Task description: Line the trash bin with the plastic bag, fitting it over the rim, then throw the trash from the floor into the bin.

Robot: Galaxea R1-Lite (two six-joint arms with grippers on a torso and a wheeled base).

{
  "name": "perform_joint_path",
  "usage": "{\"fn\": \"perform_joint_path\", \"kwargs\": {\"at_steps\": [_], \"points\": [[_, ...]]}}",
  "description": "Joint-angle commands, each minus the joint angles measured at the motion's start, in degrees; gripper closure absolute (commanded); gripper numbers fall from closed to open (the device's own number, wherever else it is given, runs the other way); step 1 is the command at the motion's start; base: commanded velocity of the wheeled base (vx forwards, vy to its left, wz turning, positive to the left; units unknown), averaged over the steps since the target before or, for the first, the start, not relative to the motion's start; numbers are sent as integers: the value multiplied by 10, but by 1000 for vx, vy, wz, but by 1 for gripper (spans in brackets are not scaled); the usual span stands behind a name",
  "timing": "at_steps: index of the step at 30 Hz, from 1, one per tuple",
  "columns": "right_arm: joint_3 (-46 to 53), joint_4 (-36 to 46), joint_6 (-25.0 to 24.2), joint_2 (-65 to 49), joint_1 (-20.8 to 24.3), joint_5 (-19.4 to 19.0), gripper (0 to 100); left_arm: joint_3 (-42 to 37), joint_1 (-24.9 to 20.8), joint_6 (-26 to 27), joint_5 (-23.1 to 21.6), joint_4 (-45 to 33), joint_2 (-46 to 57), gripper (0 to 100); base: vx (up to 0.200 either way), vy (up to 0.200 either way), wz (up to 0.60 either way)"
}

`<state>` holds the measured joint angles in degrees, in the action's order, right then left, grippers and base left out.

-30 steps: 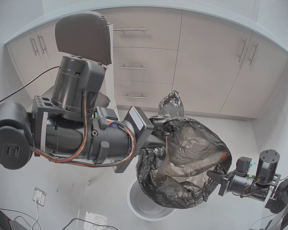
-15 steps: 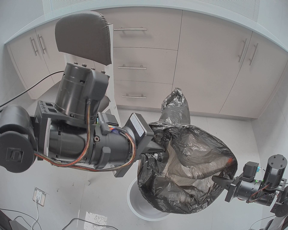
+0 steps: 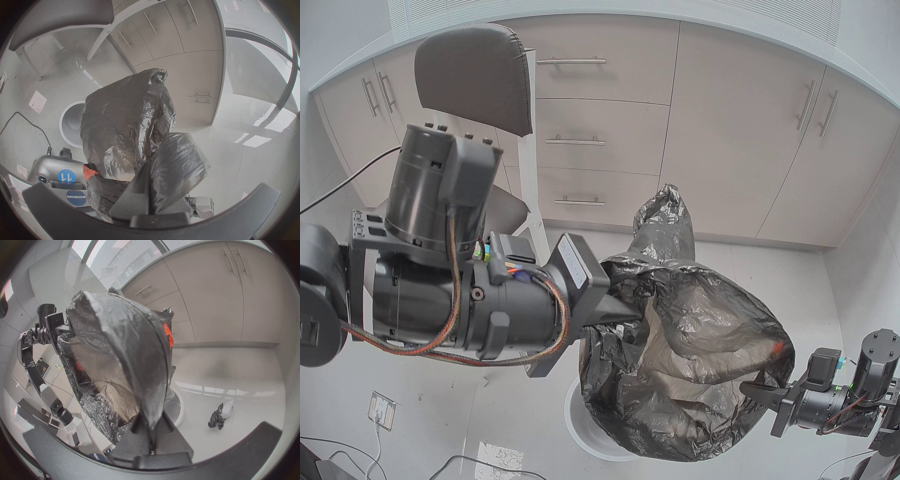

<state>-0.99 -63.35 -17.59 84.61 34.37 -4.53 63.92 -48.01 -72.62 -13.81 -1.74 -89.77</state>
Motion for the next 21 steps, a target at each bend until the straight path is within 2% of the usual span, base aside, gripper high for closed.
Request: {"fn": "perform_joint_path", "kwargs": {"at_steps": [1, 9, 14, 21], "points": [[-4, 31, -1, -15, 17, -4, 100, -20, -2, 0, -11, 2, -5, 100, 0, 0, 0], [4, 53, -20, -44, 51, -18, 100, -37, -11, 0, -17, 0, -7, 100, 0, 0, 0], [-2, 111, -28, -63, 50, -43, 100, -46, -24, 0, -17, -2, -7, 100, 0, 0, 0], [7, 119, -44, -72, 56, -57, 100, -66, -24, 0, -17, -2, -5, 100, 0, 0, 0]]}}
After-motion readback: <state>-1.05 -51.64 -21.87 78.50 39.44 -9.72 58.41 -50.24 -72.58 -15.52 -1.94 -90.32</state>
